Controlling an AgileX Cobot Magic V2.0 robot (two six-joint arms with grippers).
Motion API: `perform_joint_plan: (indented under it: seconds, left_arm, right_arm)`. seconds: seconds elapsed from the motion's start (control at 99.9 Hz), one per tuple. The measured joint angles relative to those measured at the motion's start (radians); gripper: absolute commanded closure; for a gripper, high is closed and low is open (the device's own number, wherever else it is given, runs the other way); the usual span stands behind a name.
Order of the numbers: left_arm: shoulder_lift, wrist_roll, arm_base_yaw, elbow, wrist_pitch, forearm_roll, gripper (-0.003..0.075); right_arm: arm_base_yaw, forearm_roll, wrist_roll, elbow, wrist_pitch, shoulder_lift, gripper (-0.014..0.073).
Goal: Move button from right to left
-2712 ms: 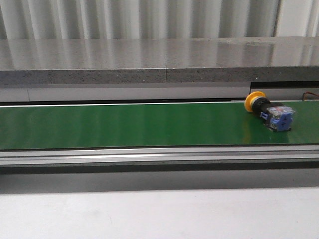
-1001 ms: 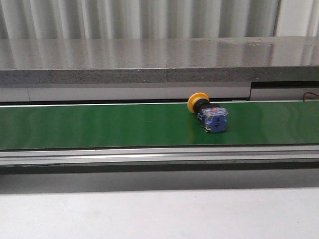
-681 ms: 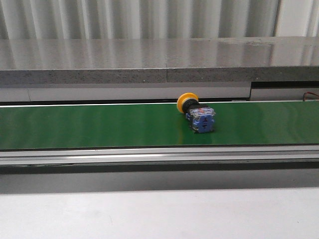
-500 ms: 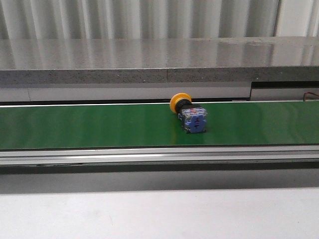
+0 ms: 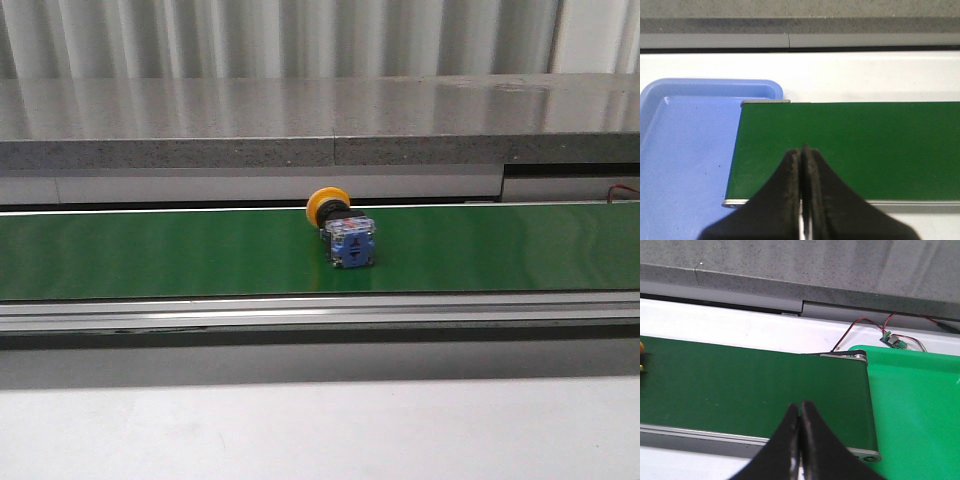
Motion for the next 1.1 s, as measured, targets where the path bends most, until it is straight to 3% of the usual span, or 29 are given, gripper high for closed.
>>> perform_joint_plan:
  seconds: [0.44,0.631,0.871,0.941,1.101]
  left_arm:
    - [0.155,0.0,0.0,-0.001,0.003,-0.02,0.072]
    - [0.16,0.0,0.0,-0.001,0.001,-0.026,0.0537]
    - [0.162,0.0,0.0,-0.001,0.037,-0.027,0.0137]
    - [0.162,0.0,0.0,-0.001,0.046,-0.027,0.0087]
    - [0.162,0.0,0.0,-0.001,0.056,-0.027,0.0085]
  right_arm:
    - [0.0,0.0,0.0,0.0,0.0,0.0,0.0661]
    - [0.0,0.0,0.0,0.0,0.0,0.0,0.0661]
    - [0.0,0.0,0.0,0.0,0.0,0.0,0.0661]
    - [0.0,0.0,0.0,0.0,0.0,0.0,0.0661]
    - [0.0,0.0,0.0,0.0,0.0,0.0,0.0661]
